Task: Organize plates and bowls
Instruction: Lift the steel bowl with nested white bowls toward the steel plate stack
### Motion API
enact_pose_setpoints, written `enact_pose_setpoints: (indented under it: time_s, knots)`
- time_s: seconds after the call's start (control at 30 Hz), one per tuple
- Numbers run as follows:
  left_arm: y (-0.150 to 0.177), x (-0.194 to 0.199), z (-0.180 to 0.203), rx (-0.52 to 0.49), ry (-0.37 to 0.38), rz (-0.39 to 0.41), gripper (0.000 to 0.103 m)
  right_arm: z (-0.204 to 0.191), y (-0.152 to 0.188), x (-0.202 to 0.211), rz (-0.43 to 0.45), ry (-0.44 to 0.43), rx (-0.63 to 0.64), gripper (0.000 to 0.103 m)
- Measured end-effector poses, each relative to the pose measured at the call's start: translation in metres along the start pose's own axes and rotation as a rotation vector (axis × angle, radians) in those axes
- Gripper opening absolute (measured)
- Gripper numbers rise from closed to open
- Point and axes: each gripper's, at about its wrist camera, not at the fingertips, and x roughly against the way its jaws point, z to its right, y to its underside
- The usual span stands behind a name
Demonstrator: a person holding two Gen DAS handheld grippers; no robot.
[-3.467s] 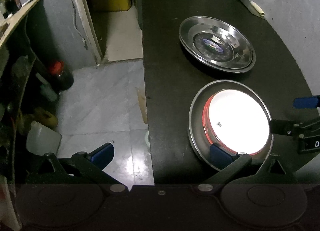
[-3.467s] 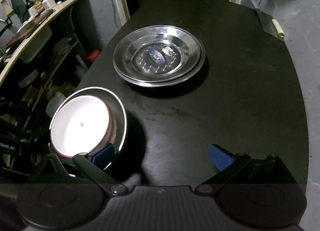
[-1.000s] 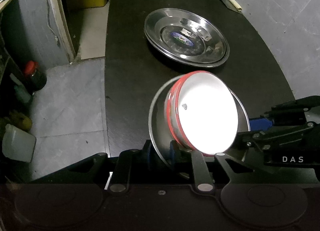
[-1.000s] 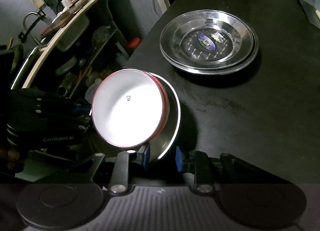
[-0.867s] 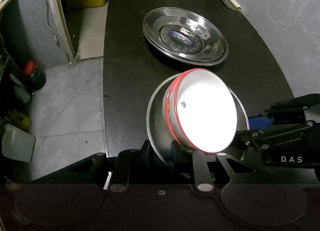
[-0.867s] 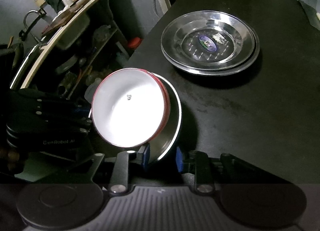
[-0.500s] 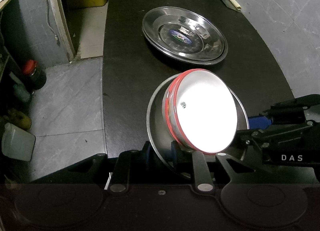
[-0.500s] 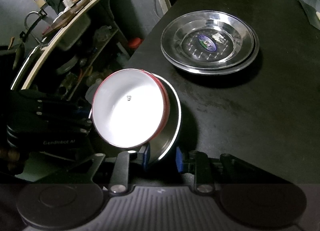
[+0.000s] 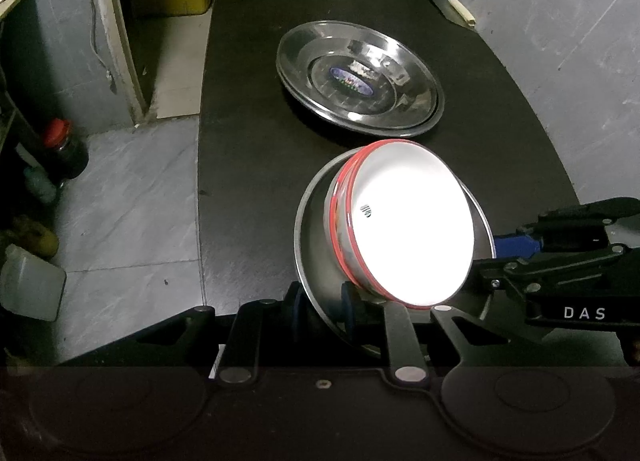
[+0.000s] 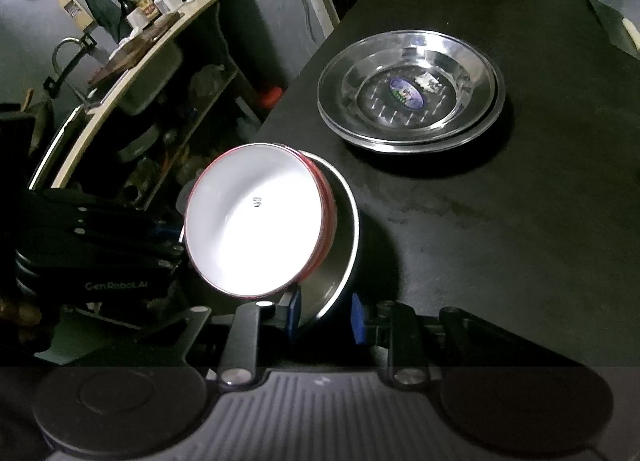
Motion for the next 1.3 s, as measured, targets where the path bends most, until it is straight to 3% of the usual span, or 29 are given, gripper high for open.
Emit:
enact_pose_setpoints:
  time_s: [0.63, 1.3]
  knots:
    - [-0.026, 0.011, 0.02, -0.067, 0.019, 0.052, 0.021, 0.018, -0.001, 0.032, 0.11, -0.005, -0.071, 0.029]
    - [-0.066, 0.01, 0.033, -0.091, 0.013, 0.096, 0.02, 0.041, -0.024, 0.041, 0.168, -0.009, -0.086, 0.029]
